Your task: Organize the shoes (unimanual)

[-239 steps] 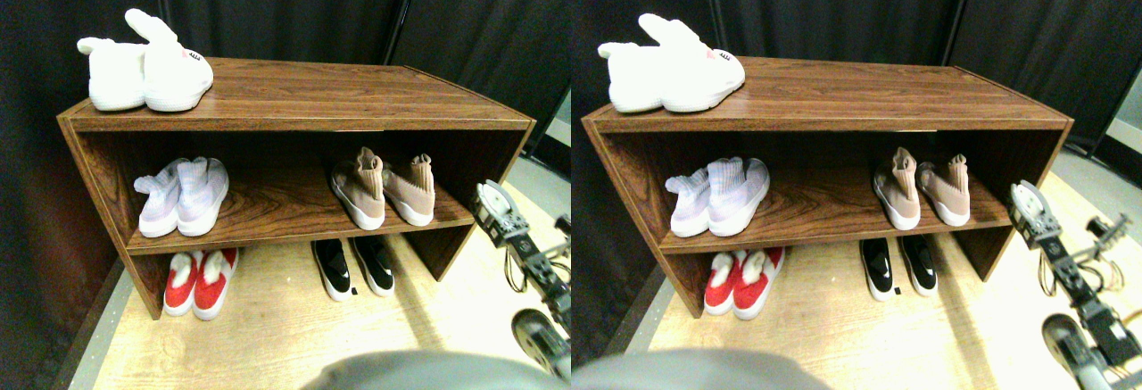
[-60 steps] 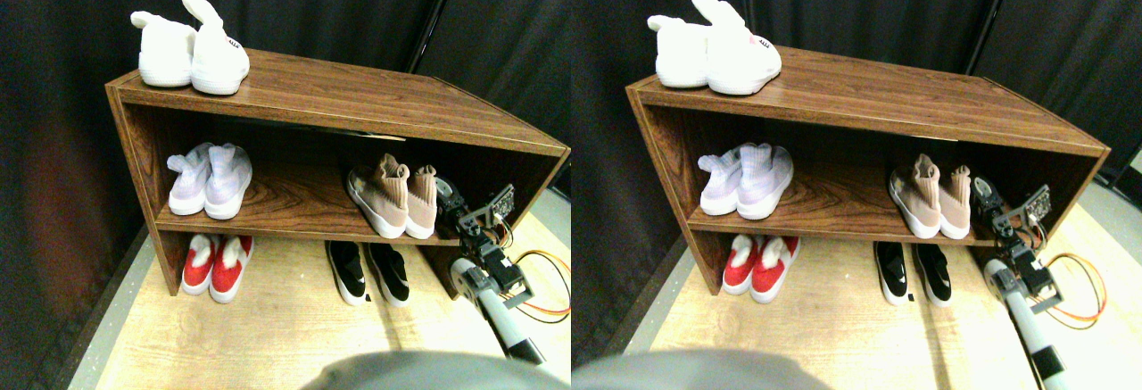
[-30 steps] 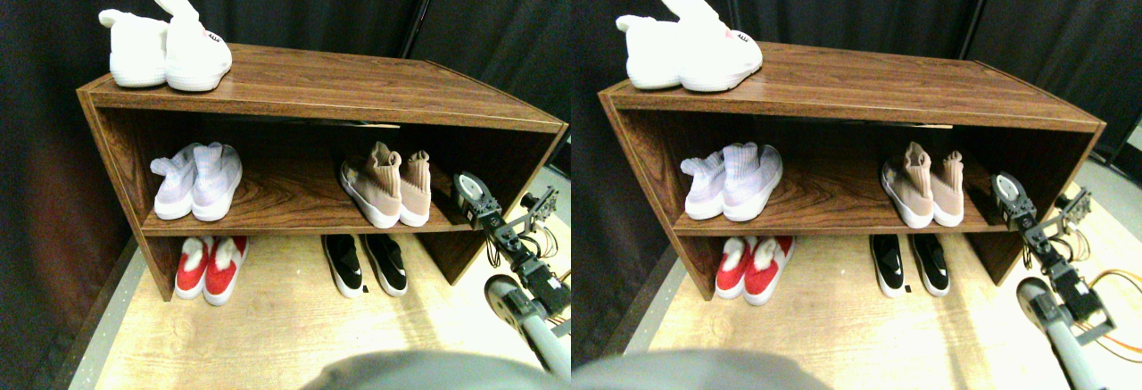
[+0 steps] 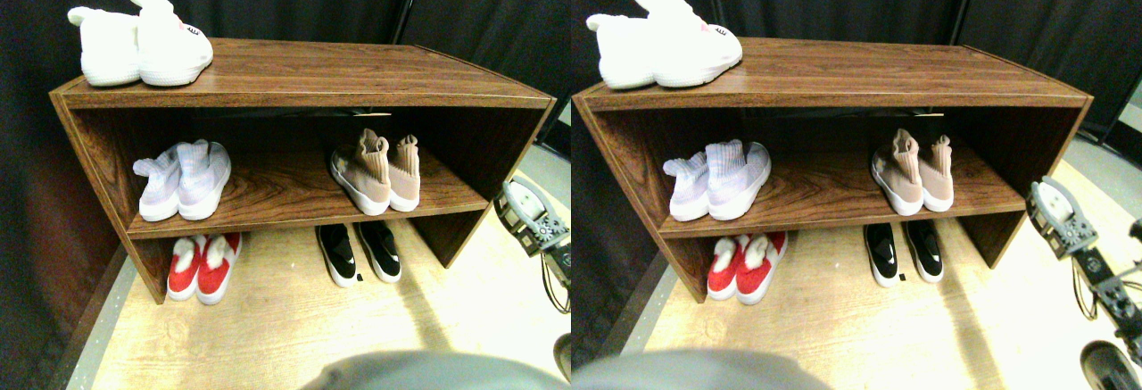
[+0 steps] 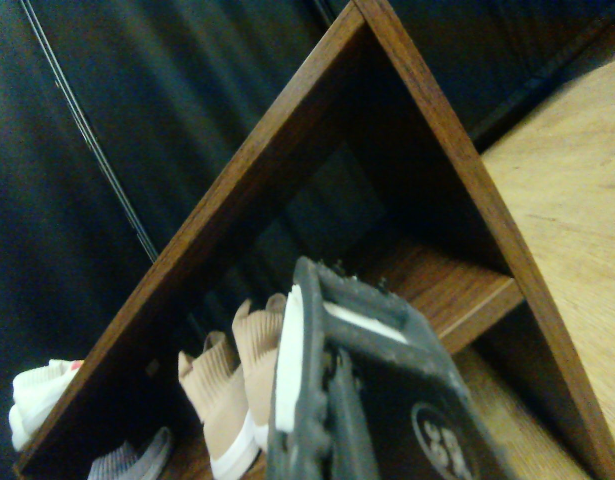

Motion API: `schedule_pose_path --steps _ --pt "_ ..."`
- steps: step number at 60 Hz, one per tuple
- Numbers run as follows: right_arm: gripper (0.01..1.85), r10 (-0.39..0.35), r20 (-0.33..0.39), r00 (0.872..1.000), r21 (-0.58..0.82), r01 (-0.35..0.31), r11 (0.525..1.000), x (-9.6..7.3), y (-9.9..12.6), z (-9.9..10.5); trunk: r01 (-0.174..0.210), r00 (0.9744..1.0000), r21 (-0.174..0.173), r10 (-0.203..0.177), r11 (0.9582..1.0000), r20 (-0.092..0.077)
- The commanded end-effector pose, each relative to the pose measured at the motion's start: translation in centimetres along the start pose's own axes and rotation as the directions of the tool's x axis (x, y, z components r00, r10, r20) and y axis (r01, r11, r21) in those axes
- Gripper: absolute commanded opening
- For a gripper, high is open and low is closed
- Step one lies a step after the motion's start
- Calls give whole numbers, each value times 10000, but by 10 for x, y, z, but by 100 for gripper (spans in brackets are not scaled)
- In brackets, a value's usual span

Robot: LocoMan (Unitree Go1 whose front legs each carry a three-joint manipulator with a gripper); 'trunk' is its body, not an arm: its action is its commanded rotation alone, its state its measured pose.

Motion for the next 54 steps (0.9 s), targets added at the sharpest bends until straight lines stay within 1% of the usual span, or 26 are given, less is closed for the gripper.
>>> schedule_pose_path --steps 1,4,5,9,10,11,14,15,16,20,21,23,24,25,27,29,32,35,36,40,41,44,45,47,50,54 --pt "6 666 0 9978 19 -666 9978 -10 9 -4 34 9998 -262 -39 9997 -190" --pt "6 773 -68 9970 37 -773 9970 -15 8 -7 30 9997 -252 -36 9997 -238" --pt "6 786 -108 9968 79 -785 9969 -17 7 -9 32 9996 -248 -39 9997 -296" --pt "6 681 -53 9977 478 -677 9966 -22 6 -15 31 9994 -245 -39 9997 -339" --pt "6 655 -248 9975 651 -638 9958 -24 5 -16 21 9993 -251 -31 9997 -384" --pt "6 718 -357 9968 628 -694 9956 -25 3 -19 21 9993 -251 -31 9997 -384" --pt "6 814 -382 9960 523 -793 9955 -27 1 -23 -8 9990 -266 -4 9996 -450" --pt "6 892 -706 9935 857 -831 9929 -29 -5 -28 -22 9989 -269 9 9996 -475" --pt "6 912 -789 9927 921 -838 9922 -29 -6 -29 -39 9988 -268 26 9996 -494" --pt "6 854 -754 9935 976 -779 9922 -29 -12 -36 -77 9985 -276 62 9996 -551" --pt "6 864 -768 9933 912 -793 9927 -29 -14 -39 -100 9982 -280 83 9996 -601" --pt "6 870 -764 9933 834 -806 9933 -30 -15 -40 -100 9982 -280 83 9996 -601" --pt "6 744 -1110 9910 728 -665 9951 -29 -19 -45 -126 9977 -288 107 9995 -670" --pt "6 481 -965 9942 853 -398 9956 -29 -21 -47 -126 9977 -288 107 9995 -670" --pt "6 401 -919 9950 901 -318 9954 -28 -22 -48 -126 9977 -288 107 9995 -670" --pt "6 454 -1057 9934 937 -355 9950 -27 -26 -51 -172 9974 -298 150 9994 -711" --pt "6 262 -1228 9921 1065 -131 9942 -26 -33 -56 -172 9974 -298 150 9994 -711" --pt "6 151 -1190 9928 1069 -23 9943 -25 -39 -60 -172 9974 -298 150 9994 -711" --pt "6 1 -1157 9933 1002 116 9949 -24 -41 -62 -245 9968 -288 222 9993 -773" --pt "6 -287 -1020 9944 1213 411 9918 -22 -50 -68 -245 9968 -288 222 9993 -773" --pt "6 -365 -1006 9943 1330 497 9899 -22 -53 -71 -255 9965 -302 230 9992 -803" --pt "6 -538 -1031 9932 1570 697 9851 -20 -59 -74 -276 9965 -320 250 9991 -800" --pt "6 -725 -1047 9919 1763 902 9802 -18 -62 -76 -276 9965 -320 250 9991 -800" --pt "6 -986 -945 9906 1926 1153 9745 -15 -72 -80 -300 9963 -343 271 9990 -820" --pt "6 -1270 -794 9887 2058 1409 9684 -13 -77 -83 -318 9962 -371 287 9988 -828" --pt "6 -1497 -831 9852 1822 1627 9697 -8 -85 -86 -331 9961 -414 296 9986 -834"
